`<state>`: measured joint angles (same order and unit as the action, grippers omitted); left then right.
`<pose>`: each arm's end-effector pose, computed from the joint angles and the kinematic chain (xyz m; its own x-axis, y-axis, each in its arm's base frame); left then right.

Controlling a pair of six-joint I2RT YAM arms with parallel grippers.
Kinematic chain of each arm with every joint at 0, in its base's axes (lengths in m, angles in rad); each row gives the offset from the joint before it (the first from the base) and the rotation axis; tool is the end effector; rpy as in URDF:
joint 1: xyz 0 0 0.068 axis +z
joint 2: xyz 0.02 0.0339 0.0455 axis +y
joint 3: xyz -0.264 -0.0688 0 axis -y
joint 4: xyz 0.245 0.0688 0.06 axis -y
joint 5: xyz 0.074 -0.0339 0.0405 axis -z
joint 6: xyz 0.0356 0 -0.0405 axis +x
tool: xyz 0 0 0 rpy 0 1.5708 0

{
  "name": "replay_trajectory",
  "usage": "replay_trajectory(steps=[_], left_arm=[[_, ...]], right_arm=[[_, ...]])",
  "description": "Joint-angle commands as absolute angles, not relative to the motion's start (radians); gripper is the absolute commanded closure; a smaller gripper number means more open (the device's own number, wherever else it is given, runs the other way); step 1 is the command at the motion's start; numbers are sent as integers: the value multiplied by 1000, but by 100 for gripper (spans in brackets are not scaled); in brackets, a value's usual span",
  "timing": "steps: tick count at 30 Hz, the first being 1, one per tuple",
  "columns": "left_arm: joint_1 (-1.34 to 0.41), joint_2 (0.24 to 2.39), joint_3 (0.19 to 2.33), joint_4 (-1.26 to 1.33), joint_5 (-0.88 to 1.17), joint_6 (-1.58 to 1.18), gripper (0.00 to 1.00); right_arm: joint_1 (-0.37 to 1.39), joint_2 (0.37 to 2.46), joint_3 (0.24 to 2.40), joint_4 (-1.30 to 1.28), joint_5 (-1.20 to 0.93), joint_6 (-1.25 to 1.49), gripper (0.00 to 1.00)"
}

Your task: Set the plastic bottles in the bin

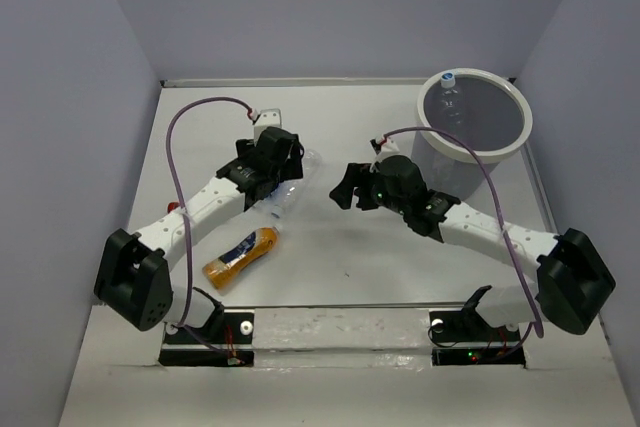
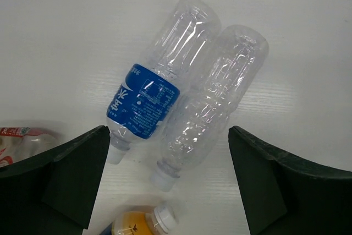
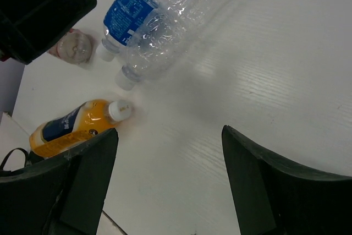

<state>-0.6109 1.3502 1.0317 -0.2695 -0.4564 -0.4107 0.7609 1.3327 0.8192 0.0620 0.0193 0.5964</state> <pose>0.2563 -0.1603 0.2926 -0.5022 -0.0858 -0.8605 0.0153 0.9940 -0.1081 0.2172 0.2058 0.2541 -0.6416 0.1645 -0.7492 -0.3825 0.7780 0.4984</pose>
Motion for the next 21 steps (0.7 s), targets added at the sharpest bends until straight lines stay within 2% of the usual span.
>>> replay_trajectory(steps=[1,9,21], left_arm=[[-606,1353,1055,-189,-284,-394,6],[-650,1407,1014,-169,-163,-328,9],[-663,1595,1068,-186,-302,-330,9]], right_arm=[[764,1282,808,149,133,624,18],[764,1152,753,149,206,611,21],[764,1029,724,126,95,580,23]])
